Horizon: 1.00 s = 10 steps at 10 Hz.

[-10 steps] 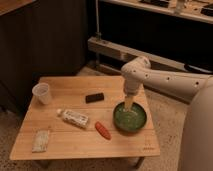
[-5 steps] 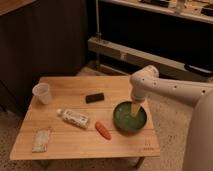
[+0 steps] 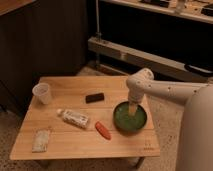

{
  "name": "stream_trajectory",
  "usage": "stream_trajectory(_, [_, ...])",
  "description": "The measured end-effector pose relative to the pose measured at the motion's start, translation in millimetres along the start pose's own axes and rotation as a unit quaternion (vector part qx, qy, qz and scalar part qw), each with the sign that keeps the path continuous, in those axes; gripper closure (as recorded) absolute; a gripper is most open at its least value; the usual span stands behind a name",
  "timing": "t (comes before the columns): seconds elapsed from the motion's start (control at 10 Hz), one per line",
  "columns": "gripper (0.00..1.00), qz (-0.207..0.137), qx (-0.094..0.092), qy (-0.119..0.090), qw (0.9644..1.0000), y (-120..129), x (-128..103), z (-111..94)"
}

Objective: Push the ceramic bowl across the table

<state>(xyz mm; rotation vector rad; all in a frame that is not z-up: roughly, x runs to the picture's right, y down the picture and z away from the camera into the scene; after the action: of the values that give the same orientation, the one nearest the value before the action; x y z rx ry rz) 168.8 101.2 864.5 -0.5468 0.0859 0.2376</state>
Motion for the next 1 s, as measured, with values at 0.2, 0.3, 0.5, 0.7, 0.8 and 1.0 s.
stream_trajectory(0.2, [0.63, 0.001, 0.001, 0.001, 1.0000, 1.0, 9.0, 3.4])
stream_trajectory(0.3, [0.75, -0.002, 0.001, 0.001, 1.0000, -0.4, 9.9, 5.2])
stream_trajectory(0.5, [0.93, -0.009, 0.000, -0.002, 1.0000, -3.4, -7.6, 7.6])
stream_trajectory(0.7, [0.98, -0.011, 0.000, -0.003, 0.9999, -3.2, -20.7, 11.0])
stream_trajectory(0.8, [0.98, -0.010, -0.001, 0.000, 0.9999, -1.9, -17.0, 13.3])
stream_trajectory(1.0, [0.98, -0.016, 0.000, -0.002, 0.9999, -4.5, -13.3, 15.6])
